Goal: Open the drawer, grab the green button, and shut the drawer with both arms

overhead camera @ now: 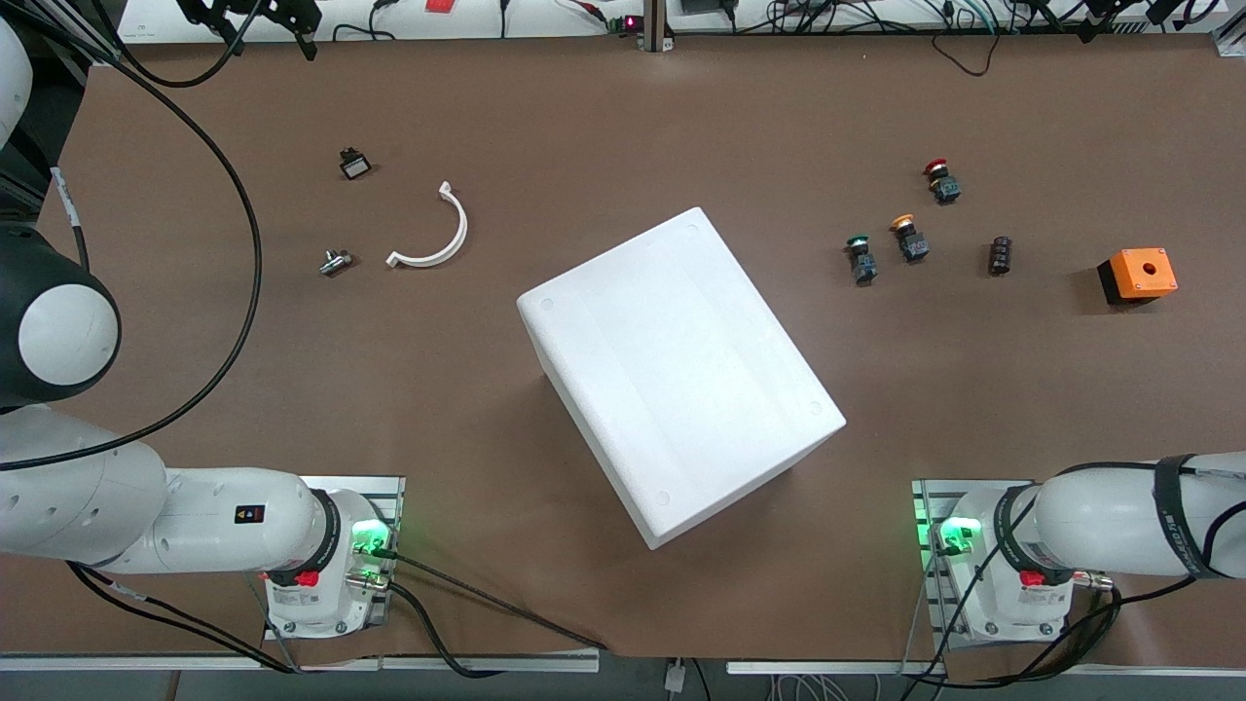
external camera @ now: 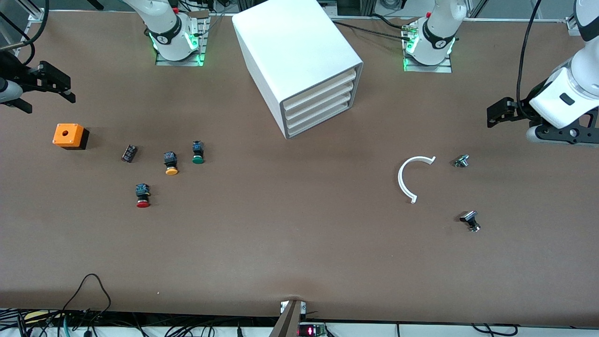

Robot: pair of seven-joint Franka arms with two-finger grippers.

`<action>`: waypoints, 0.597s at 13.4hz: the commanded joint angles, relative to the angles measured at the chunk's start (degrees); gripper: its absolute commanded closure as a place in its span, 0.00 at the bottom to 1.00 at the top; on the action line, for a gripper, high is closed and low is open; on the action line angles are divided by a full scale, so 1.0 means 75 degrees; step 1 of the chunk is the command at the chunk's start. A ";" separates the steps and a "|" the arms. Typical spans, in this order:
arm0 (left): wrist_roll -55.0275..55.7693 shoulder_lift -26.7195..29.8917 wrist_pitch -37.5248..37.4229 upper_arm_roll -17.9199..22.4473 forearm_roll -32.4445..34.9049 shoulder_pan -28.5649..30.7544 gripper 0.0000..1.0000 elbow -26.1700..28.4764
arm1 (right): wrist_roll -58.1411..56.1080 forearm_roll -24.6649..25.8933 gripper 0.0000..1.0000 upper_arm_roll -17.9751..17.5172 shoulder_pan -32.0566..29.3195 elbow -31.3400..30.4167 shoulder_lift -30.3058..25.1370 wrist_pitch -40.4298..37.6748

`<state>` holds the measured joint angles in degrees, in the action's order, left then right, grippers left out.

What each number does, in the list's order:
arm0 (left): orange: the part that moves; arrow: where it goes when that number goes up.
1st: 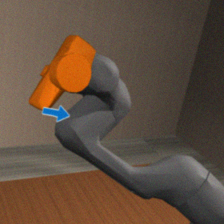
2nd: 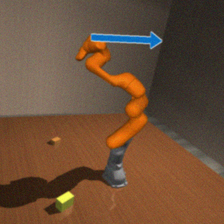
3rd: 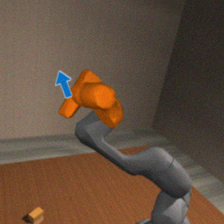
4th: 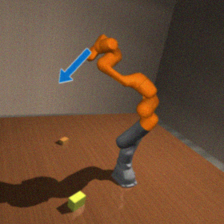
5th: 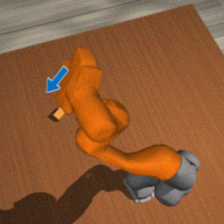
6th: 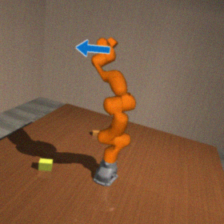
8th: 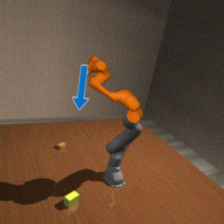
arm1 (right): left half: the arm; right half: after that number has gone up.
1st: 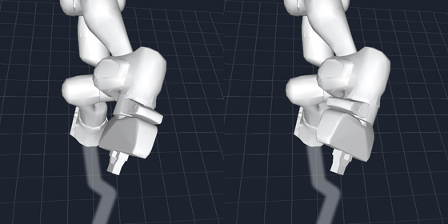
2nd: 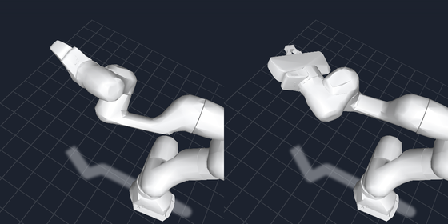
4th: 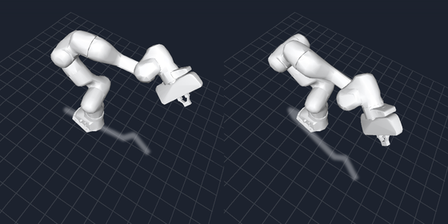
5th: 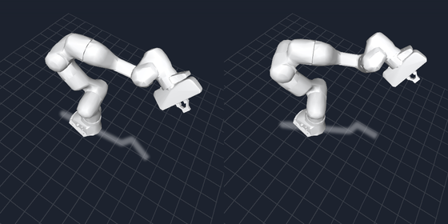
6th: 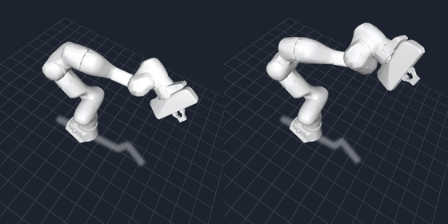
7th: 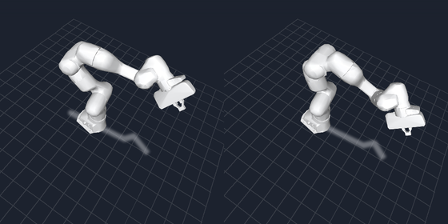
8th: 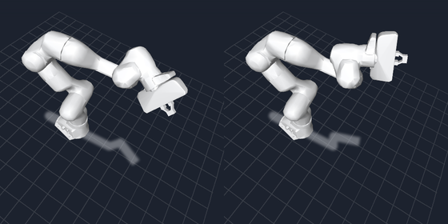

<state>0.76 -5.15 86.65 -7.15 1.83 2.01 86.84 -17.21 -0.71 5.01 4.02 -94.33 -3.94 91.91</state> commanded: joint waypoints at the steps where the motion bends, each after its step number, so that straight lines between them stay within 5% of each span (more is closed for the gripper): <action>1: -0.0241 -0.0005 -0.0187 0.0051 -0.0139 -0.0010 0.00 -0.0200 | 0.0103 -0.0034 0.00 -0.0011 -0.0009 0.0202 0.0092 -0.0114; 8: -0.0722 -0.0016 -0.0198 0.0027 -0.0139 0.0037 0.00 -0.0200 | 0.0103 -0.0034 0.00 -0.0011 -0.0009 0.0214 0.0092 -0.0102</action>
